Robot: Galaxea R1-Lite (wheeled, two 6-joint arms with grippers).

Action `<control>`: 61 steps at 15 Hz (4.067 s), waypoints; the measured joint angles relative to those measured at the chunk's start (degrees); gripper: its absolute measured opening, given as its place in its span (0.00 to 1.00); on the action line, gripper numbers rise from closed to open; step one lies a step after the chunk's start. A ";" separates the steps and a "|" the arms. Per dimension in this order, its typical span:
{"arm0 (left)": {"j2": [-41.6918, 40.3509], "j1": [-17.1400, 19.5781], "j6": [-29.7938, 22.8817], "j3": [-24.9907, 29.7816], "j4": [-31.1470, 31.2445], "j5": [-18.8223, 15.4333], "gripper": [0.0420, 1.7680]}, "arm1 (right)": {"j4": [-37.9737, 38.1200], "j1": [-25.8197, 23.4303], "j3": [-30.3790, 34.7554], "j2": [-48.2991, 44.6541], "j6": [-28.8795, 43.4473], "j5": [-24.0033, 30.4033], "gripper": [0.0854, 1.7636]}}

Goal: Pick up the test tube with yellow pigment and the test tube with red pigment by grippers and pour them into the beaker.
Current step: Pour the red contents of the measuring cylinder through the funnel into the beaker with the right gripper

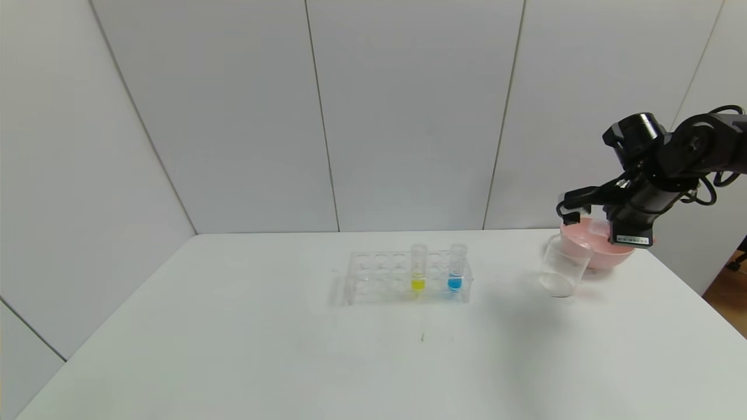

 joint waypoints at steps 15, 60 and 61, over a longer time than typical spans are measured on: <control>0.00 0.00 0.00 0.00 0.00 0.00 0.97 | -0.52 2.43 0.00 0.40 -2.32 -5.80 0.25; 0.00 0.00 0.00 0.00 0.00 0.00 0.97 | -4.90 8.08 0.00 0.88 -16.71 -28.47 0.25; 0.00 0.00 0.00 0.00 0.00 0.00 0.97 | -4.99 8.16 0.02 0.88 -17.21 -28.72 0.25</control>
